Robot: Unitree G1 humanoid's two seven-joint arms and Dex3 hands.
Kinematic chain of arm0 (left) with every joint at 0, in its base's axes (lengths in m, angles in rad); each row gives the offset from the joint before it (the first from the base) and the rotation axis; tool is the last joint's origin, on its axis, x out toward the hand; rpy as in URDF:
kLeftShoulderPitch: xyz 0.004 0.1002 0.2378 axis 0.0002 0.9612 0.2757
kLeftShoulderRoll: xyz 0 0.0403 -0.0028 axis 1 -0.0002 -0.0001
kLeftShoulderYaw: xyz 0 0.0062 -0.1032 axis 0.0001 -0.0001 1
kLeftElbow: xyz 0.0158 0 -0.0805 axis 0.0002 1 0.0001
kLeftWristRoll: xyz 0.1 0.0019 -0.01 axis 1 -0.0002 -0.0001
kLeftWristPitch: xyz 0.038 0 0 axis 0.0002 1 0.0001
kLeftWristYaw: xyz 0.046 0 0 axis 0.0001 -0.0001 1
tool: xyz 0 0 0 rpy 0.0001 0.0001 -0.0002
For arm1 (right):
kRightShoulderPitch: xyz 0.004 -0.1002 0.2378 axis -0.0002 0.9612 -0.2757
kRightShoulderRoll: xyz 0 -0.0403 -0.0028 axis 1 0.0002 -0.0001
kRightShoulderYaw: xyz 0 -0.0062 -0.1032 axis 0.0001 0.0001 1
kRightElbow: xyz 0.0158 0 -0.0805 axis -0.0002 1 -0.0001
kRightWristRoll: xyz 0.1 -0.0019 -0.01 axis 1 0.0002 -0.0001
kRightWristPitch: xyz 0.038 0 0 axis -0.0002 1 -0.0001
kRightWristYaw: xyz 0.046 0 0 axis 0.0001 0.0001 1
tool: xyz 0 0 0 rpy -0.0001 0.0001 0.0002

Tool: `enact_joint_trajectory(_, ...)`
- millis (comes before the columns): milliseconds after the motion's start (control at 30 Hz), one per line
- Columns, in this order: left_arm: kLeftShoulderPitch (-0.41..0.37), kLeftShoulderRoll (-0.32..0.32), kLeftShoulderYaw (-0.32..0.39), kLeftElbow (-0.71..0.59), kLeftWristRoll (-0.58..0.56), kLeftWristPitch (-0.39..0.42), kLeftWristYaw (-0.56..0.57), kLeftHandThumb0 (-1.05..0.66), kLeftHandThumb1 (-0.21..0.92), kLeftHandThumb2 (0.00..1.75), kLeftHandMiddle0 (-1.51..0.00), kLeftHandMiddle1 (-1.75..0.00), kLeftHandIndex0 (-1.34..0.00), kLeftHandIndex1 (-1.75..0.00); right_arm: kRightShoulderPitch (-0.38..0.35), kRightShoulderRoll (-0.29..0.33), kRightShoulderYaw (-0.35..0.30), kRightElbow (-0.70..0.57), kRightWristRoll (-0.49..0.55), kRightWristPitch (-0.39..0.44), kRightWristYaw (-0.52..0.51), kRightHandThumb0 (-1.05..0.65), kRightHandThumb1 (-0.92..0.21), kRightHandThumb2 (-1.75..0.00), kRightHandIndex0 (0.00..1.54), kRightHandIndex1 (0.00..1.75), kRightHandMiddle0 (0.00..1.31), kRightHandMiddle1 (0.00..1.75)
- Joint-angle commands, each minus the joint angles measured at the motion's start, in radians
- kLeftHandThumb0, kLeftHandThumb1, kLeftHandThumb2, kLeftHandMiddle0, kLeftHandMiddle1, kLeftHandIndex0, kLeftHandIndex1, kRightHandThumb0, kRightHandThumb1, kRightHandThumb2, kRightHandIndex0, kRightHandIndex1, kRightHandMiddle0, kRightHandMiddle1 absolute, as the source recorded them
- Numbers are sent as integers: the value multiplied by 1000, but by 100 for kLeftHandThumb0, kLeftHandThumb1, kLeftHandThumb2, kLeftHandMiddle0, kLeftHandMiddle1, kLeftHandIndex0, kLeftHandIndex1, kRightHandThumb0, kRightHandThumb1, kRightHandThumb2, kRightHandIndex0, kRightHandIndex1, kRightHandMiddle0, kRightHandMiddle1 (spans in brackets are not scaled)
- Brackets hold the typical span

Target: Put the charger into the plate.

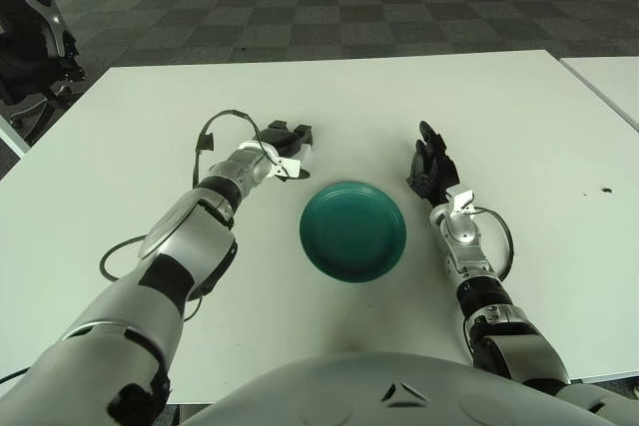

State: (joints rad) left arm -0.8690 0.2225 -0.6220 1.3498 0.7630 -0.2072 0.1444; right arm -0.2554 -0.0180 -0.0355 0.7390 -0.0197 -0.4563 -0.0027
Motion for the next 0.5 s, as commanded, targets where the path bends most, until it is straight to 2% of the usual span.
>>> enact_joint_trajectory(0, 84, -5, 6, 45, 0, 40, 1, -5, 28, 131, -66, -163, -46, -174, 165, 19, -2, 103, 9, 107, 4, -90, -92, -88, 8, 0, 0, 11)
enact_joint_trajectory(167, 92, 0, 24, 44, -13, 36, 29, -1, 15, 145, -78, -157, -53, -175, 161, 22, -13, 105, 21, 122, 6, -88, -92, -87, 10, 1, 0, 14)
enact_joint_trajectory(467, 97, 10, 28, 43, -5, 27, 62, 0, 10, 150, -84, -154, -56, -175, 159, 24, -26, 102, 34, 131, 12, -85, -92, -88, 13, 1, 0, 19)
